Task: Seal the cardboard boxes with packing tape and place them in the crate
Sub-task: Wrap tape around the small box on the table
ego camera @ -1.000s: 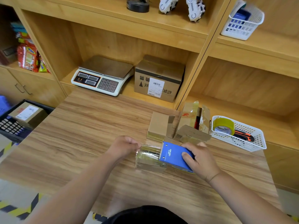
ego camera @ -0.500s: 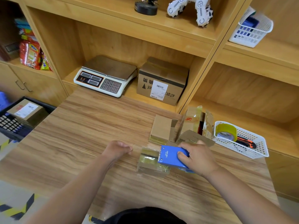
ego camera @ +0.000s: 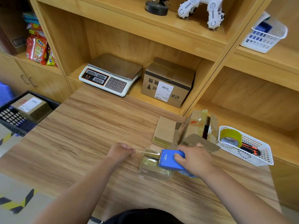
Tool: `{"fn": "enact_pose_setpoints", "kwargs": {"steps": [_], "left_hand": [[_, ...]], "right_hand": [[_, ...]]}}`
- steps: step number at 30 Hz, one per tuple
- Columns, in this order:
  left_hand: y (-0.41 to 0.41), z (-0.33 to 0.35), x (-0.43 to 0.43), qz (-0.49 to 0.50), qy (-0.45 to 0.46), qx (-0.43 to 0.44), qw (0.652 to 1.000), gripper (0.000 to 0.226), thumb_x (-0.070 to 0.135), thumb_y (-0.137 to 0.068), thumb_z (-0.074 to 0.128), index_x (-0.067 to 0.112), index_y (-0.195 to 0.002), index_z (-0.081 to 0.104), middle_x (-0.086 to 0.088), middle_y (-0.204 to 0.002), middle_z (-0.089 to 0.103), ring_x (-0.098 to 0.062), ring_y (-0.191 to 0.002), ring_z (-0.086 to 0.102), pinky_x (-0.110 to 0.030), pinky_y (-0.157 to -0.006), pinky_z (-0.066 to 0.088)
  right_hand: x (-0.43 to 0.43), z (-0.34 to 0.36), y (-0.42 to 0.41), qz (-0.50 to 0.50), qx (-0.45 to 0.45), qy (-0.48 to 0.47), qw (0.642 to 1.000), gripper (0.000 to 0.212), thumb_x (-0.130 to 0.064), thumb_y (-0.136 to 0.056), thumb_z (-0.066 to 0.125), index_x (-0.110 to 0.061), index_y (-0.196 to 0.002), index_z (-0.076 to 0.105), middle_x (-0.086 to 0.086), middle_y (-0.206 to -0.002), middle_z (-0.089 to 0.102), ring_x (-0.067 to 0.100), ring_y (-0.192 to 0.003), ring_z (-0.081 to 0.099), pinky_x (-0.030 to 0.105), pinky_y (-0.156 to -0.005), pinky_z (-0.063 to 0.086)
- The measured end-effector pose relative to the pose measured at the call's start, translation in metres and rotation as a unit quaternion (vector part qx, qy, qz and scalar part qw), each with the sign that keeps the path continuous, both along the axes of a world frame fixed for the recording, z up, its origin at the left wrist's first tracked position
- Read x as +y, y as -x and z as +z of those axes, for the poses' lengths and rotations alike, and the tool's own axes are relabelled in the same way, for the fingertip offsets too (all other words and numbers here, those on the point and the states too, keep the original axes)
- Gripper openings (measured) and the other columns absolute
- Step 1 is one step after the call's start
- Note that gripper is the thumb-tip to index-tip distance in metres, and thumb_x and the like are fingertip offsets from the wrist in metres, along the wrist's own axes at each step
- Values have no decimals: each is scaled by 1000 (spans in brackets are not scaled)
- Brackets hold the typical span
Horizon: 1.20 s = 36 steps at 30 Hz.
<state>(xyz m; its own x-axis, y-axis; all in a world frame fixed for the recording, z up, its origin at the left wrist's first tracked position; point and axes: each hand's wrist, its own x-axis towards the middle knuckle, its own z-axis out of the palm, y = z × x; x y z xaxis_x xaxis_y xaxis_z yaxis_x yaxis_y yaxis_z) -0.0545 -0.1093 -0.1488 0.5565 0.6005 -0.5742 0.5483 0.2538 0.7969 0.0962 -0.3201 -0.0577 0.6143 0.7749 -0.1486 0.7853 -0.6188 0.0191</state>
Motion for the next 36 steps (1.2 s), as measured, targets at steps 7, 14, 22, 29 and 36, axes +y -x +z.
{"fn": "enact_pose_setpoints", "kwargs": {"steps": [7,14,22,29,36], "left_hand": [[-2,-8,-1,12,-6,13,1000,24,14,-77,76,13,-56,64,5,-57,64,-5,-60,55,-10,-50,37],[-2,-17,1,6,-2,24,1000,31,14,-76,76,15,-48,63,4,-58,67,-9,-68,59,-16,-60,38],[-3,-20,-2,17,-16,16,1000,28,16,-76,75,15,-51,63,6,-53,66,-11,-61,57,-19,-59,40],[1,-20,-9,4,-111,8,994,30,34,-79,71,26,-51,64,19,-46,57,-7,-57,51,-32,-76,44],[-1,-25,-16,-19,-153,75,985,25,32,-84,64,25,-60,66,14,-57,63,-3,-65,55,-37,-99,39]], "right_hand": [[4,-3,4,-8,5,14,1000,24,-45,-90,35,-38,-98,56,-3,-78,67,18,-72,43,25,-59,19],[6,-19,3,-7,-13,52,999,30,-46,-89,33,-28,-92,57,-2,-61,47,22,-68,39,30,-68,21],[7,-24,2,-7,-1,45,999,21,-45,-90,33,-30,-82,46,-5,-50,36,17,-58,35,30,-72,21],[2,-31,2,-14,-12,59,998,22,-46,-90,32,-27,-81,40,-3,-51,39,9,-48,29,31,-89,33],[1,-32,5,-5,-27,63,998,22,-46,-90,30,-28,-83,39,-1,-61,49,18,-53,37,30,-73,24]]}}
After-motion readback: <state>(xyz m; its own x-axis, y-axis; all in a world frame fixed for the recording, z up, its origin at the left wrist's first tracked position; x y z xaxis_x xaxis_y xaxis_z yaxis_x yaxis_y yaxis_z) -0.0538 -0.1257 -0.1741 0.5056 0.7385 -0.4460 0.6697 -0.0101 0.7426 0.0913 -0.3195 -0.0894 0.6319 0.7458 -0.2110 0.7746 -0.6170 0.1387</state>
